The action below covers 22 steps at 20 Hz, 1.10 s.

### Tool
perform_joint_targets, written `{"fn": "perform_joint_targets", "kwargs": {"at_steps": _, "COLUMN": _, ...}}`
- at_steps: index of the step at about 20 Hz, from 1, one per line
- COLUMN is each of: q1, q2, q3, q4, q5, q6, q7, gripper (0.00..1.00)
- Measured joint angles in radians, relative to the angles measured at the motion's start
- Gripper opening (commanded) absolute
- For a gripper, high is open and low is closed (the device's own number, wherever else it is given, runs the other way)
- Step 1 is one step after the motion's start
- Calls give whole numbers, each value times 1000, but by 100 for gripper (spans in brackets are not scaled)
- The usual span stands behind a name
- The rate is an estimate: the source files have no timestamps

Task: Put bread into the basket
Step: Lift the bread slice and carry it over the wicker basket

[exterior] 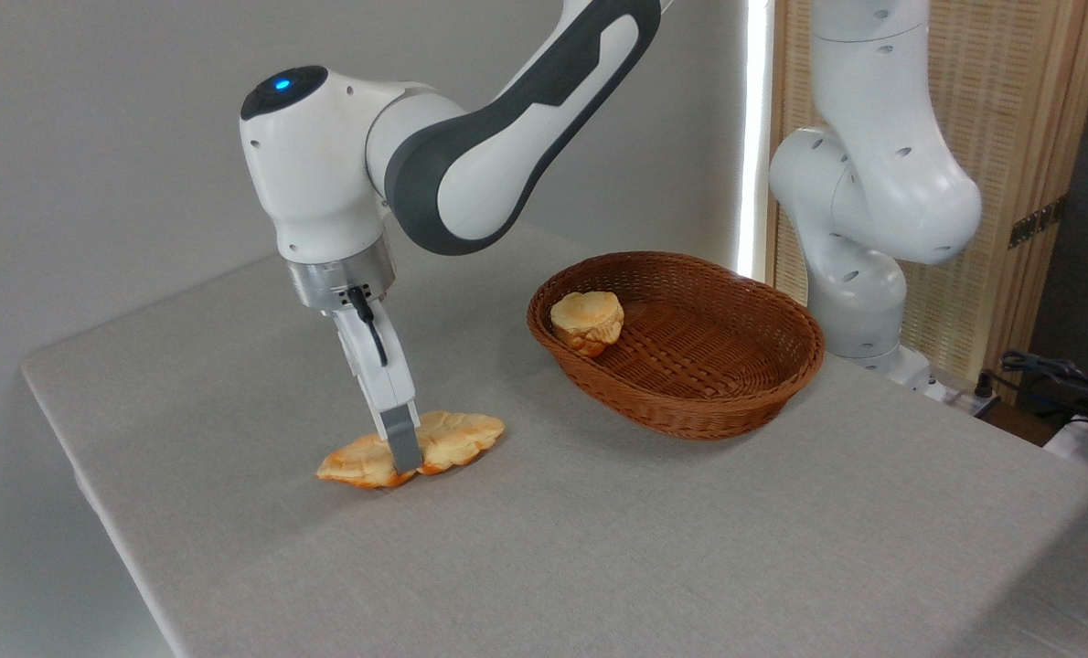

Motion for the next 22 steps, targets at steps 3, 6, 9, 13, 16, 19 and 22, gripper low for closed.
{"fn": "perform_joint_targets", "kwargs": {"at_steps": 3, "q1": 5, "q2": -39, "q3": 12, "q4": 4, "q5": 0, "q6": -21, "q7": 0, "gripper": 49}}
{"fn": "perform_joint_targets", "kwargs": {"at_steps": 6, "q1": 8, "q2": -116, "q3": 45, "q4": 9, "q5": 0, "q6": -90, "q7": 0, "gripper": 50}}
{"fn": "perform_joint_targets", "kwargs": {"at_steps": 9, "q1": 12, "q2": -205, "q3": 71, "q4": 10, "q5": 0, "q6": -184, "q7": 0, "gripper": 52}}
{"fn": "perform_joint_targets", "kwargs": {"at_steps": 13, "q1": 12, "q2": -294, "q3": 80, "q4": 5, "q5": 0, "q6": -315, "q7": -20, "gripper": 56}}
{"fn": "perform_joint_targets", "kwargs": {"at_steps": 16, "q1": 13, "q2": -366, "q3": 98, "q4": -39, "q5": 0, "q6": -371, "q7": -50, "gripper": 56}}
{"fn": "perform_joint_targets", "kwargs": {"at_steps": 19, "q1": 13, "q2": -451, "q3": 102, "q4": -132, "q5": 0, "q6": -414, "q7": -60, "gripper": 57}}
{"fn": "perform_joint_targets", "kwargs": {"at_steps": 22, "q1": 13, "q2": -523, "q3": 102, "q4": -224, "q5": 0, "q6": -453, "q7": -71, "gripper": 68}}
